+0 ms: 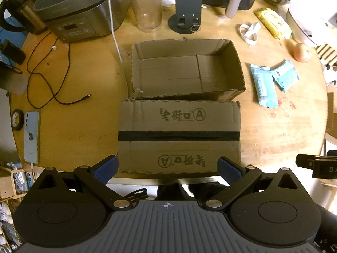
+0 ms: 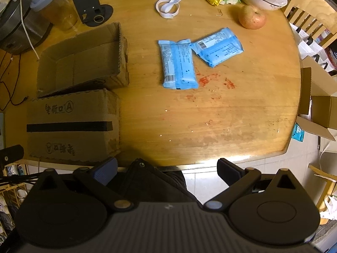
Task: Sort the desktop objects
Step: 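Move the right gripper across the table toward the two blue packets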
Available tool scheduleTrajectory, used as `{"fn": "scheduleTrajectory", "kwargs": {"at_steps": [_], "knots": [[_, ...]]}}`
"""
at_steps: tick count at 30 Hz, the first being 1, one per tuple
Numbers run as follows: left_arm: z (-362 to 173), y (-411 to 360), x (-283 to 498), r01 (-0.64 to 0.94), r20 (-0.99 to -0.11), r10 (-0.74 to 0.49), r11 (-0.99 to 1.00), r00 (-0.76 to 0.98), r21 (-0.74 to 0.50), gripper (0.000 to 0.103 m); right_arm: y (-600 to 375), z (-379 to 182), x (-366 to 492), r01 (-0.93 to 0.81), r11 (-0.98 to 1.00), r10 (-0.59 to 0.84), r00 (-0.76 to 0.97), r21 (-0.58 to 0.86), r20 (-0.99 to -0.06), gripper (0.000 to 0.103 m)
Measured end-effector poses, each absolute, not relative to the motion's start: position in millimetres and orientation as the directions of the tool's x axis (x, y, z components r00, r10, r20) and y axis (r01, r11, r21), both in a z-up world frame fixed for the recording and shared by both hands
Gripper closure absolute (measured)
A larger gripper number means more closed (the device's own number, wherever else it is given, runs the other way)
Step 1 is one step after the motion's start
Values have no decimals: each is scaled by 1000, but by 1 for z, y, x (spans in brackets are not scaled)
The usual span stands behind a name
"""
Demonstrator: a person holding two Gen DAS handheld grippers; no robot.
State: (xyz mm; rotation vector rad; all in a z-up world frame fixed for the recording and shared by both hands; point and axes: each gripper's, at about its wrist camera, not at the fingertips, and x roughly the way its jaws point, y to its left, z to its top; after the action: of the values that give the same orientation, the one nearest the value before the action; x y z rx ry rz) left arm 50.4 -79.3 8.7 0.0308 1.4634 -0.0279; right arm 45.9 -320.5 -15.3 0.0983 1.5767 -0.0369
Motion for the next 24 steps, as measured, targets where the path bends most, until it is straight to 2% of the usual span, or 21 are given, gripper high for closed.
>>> {"fn": "scheduleTrajectory", "kwargs": {"at_steps": [24], "knots": [[7,-122,59,102,-995,-4,995,95,5,0,-365,-17,39,154,987,40,-3,39,-999,0]]}}
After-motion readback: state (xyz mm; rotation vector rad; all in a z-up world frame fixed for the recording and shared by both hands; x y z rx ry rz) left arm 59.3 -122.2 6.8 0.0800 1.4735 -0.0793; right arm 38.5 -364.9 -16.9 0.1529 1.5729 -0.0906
